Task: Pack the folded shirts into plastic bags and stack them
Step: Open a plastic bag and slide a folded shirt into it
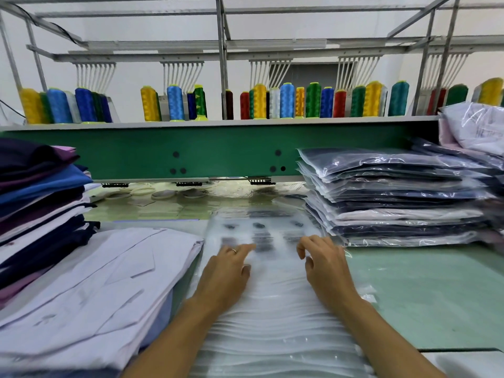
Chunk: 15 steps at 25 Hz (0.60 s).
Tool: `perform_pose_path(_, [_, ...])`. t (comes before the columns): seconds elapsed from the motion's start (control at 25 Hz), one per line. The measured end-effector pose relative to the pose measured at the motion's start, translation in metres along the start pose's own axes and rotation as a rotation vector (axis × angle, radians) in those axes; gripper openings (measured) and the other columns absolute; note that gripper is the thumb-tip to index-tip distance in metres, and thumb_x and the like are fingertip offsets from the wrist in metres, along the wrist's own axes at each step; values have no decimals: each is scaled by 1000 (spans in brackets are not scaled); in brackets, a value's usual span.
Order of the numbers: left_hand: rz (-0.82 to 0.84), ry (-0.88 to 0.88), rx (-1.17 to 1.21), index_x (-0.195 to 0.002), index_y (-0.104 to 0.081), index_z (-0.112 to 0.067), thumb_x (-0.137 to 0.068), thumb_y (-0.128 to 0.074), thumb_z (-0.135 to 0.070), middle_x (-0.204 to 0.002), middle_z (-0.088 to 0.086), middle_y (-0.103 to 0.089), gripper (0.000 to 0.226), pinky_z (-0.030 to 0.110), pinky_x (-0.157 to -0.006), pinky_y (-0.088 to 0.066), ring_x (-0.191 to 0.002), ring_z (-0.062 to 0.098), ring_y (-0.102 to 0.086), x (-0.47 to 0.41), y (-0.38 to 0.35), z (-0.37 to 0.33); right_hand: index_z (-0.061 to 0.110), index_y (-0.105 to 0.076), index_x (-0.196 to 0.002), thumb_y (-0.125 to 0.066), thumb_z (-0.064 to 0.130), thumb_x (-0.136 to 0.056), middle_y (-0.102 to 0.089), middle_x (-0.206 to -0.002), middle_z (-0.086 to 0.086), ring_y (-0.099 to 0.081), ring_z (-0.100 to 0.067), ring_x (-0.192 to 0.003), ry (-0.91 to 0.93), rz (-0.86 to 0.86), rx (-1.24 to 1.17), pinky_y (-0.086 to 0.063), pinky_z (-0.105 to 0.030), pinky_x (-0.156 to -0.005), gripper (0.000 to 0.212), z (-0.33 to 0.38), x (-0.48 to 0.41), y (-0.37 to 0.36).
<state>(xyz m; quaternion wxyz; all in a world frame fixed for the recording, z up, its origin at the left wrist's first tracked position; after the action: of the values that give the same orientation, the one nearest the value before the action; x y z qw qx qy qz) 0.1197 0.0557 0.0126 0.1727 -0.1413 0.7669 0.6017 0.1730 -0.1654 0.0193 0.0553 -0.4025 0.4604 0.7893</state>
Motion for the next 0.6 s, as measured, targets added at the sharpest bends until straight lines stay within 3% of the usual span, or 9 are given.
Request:
perform_pose_path(0.12, [124, -42, -56, -134, -54, -37, -105, -38, -40, -132, -13, -61, 34, 37, -99, -43, -125, 19, -52, 1, -5, -2, 33, -47, -91, -61, 8, -87, -56, -84, 17, -50, -14, -82, 0, 153, -34, -34, -32, -71, 29, -1, 1, -5])
perform_pose_path(0.28, [181, -43, -86, -130, -58, -30, -105, -35, -49, -130, -8, -62, 39, 38, -98, -45, -123, 22, -55, 1, -6, -7, 37, -51, -102, -48, 41, -98, -64, -103, 14, -55, -12, -90, -58, 328, 30, -39, -33, -71, 6, -1, 0, -10])
perform_pose_path(0.48, [217, 62, -46, -138, -54, -23, -100, -40, -59, -136, 3, -62, 54, 38, -100, -45, -124, 27, -56, -1, 15, -6, 36, -64, -117, -34, 59, -100, -69, -115, 4, -62, -22, -108, -107, 431, 221, -43, -36, -85, 41, 24, -15, -13])
perform_pose_path(0.6, [184, 101, -165, -138, -50, -21, -97, -51, -41, -137, 5, -60, 46, 39, -101, -42, -124, 30, -55, -5, 40, 2, 31, -63, -122, -40, 52, -101, -70, -118, 3, -62, -24, -113, -108, 409, 64, -46, -35, -86, 38, 57, -29, -17])
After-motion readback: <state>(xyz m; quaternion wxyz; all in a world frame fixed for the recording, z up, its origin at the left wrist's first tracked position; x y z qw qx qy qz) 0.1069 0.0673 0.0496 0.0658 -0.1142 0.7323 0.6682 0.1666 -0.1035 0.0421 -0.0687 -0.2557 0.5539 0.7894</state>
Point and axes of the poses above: each hand's wrist, its own x-axis away from the middle knuckle, its own y-axis out of the back of the hand, z = x × y, the point moved 2 cm from there along -x, towards the middle knuckle
